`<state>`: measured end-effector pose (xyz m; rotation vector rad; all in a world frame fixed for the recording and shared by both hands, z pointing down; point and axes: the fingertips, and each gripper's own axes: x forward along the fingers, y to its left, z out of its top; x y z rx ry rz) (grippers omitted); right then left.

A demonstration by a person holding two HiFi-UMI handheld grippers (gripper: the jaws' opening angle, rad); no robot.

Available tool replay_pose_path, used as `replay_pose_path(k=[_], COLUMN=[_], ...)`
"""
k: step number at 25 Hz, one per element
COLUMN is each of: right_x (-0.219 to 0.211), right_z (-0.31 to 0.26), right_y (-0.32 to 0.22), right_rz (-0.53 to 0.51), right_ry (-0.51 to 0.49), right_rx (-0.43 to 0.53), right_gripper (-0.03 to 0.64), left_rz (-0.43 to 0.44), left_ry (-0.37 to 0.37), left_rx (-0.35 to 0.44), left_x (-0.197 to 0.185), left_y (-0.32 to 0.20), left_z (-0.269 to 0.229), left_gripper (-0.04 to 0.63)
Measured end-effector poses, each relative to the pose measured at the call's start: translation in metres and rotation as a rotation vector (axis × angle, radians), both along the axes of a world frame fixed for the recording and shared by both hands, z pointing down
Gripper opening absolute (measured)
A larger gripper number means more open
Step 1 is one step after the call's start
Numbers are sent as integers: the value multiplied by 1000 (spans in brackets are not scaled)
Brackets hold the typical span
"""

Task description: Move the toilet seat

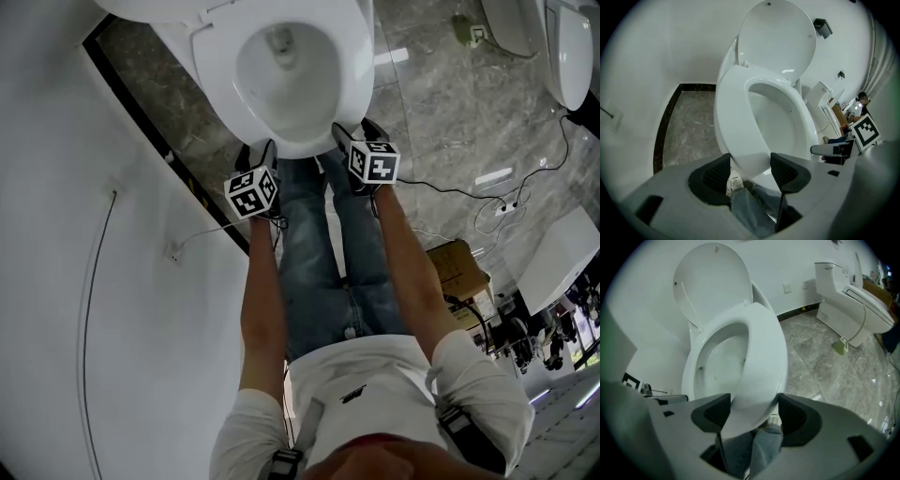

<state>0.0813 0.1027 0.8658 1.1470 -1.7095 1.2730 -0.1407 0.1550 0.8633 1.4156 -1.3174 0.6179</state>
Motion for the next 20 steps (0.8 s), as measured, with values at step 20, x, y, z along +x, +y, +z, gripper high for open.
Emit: replay_pose_path(k=[20], right_x=[1], right_z=[-33], right_y=[5], right_rz=[-24], right_ry=[-11], right_rx=[27], right_gripper=[293], left_rz=[-21], left_ry=[-15], left_rx=[1], left_x=[-1], left_y=[3], left_z=[-28], left_gripper=[275])
